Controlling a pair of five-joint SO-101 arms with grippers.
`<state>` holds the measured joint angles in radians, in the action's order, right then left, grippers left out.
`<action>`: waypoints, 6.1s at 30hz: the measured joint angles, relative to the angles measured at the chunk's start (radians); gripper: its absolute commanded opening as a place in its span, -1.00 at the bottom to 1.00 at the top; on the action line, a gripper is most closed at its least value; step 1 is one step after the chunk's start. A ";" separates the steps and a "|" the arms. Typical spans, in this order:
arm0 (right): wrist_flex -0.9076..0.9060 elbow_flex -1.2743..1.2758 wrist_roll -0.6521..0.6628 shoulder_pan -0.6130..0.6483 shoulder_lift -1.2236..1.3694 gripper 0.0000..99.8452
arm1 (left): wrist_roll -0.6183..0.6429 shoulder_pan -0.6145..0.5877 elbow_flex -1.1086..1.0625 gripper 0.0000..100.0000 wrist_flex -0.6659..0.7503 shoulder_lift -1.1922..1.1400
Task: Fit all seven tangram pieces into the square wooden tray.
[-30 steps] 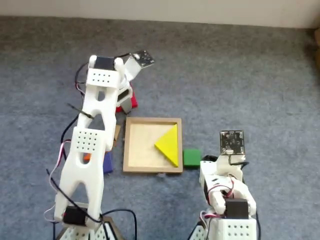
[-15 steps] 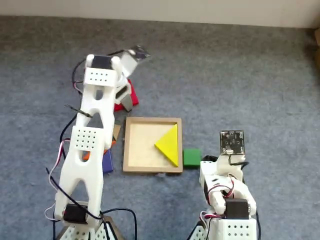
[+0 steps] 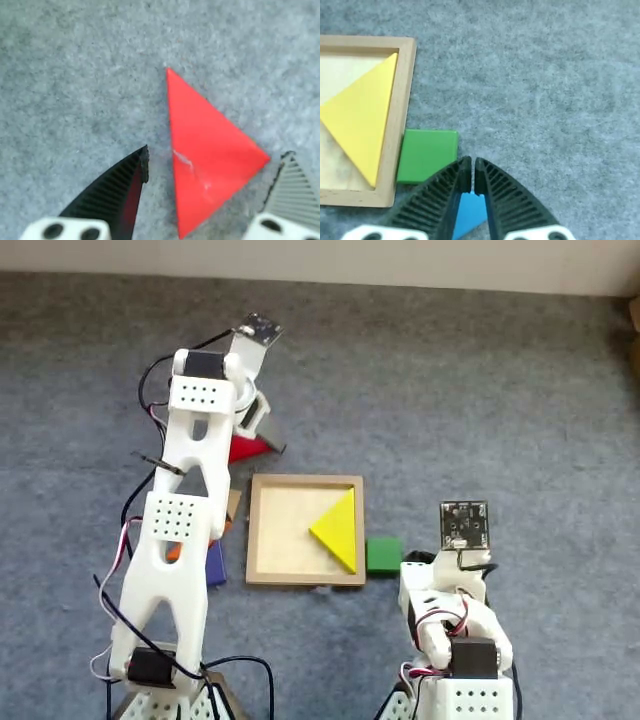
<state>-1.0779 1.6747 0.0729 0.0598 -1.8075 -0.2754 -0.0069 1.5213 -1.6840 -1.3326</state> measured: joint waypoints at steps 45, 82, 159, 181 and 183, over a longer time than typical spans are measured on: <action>0.000 0.000 0.000 0.000 0.000 -0.94 | -0.137 0.029 0.048 -0.47 -0.077 0.029; 0.000 0.000 0.000 0.000 0.000 -0.94 | -0.149 0.034 0.091 -0.82 -0.071 -0.049; 0.000 0.000 0.000 0.000 0.000 -0.94 | -0.402 -0.258 -0.440 -0.38 -0.049 0.273; 0.000 0.000 0.000 0.000 0.000 -0.94 | -0.465 -0.201 -0.425 -0.38 -0.069 0.203; 0.000 0.000 0.000 0.000 0.000 -0.94 | -0.466 -0.193 -0.425 -0.39 -0.071 0.201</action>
<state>-1.0779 1.6747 0.0729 0.0598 -1.8075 -0.7419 -0.2002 1.0963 -1.7545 -1.1316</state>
